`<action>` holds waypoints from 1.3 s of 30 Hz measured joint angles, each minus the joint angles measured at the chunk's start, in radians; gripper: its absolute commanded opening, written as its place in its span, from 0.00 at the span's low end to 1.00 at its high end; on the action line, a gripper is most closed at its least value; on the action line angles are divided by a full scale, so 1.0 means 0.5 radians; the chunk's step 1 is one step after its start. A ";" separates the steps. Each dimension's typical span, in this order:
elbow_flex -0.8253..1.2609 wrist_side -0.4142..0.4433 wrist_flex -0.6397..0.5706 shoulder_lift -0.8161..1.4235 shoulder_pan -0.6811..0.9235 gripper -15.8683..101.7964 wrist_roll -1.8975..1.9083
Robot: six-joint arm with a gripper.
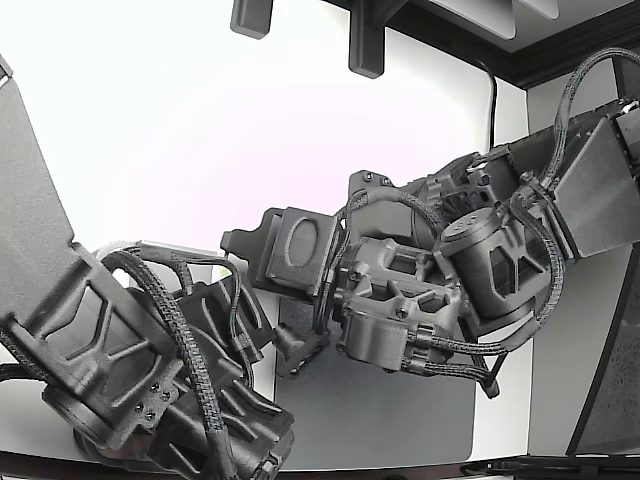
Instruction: Peel off protective film from adhesive tape.
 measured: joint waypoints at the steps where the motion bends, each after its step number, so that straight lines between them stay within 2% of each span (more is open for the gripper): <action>1: 0.000 0.000 0.000 0.000 0.000 0.04 0.000; 39: -0.021 0.006 0.028 -0.015 0.006 0.04 0.031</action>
